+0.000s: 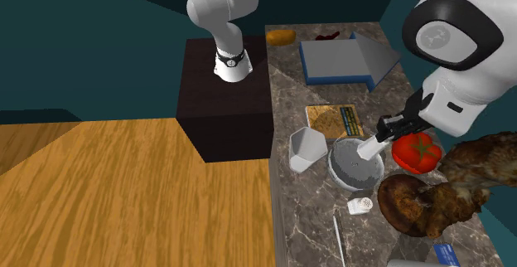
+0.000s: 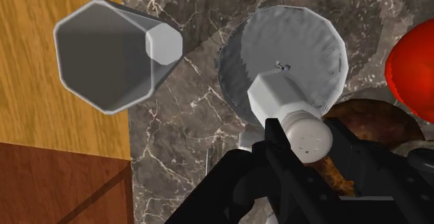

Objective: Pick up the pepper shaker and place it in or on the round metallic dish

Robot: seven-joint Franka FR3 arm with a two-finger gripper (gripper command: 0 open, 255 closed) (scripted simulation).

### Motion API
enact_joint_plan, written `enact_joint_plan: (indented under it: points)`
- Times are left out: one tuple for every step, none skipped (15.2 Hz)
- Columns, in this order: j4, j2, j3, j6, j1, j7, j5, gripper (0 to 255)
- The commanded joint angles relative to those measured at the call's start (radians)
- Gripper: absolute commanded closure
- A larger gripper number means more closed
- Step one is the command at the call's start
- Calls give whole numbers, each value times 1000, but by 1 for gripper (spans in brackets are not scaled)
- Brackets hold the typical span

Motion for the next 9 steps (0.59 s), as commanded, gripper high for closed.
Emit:
enact_joint_plan:
  points:
    - [-17, 5, 0, 21, 4, 10, -3, 255]
    - [-28, 7, 0, 33, 3, 11, -4, 255]
    - [-39, 8, -1, 46, 2, 13, -5, 255]
    - [-50, 10, -1, 58, 1, 14, -6, 255]
    - [-60, 12, -2, 70, 1, 16, -7, 255]
    - [-71, 15, -3, 82, 0, 17, -8, 255]
    - [-80, 17, -3, 95, 0, 19, -10, 255]
    - [-90, 20, -4, 106, 0, 21, -11, 255]
    - [-99, 23, -5, 118, -1, 23, -13, 255]
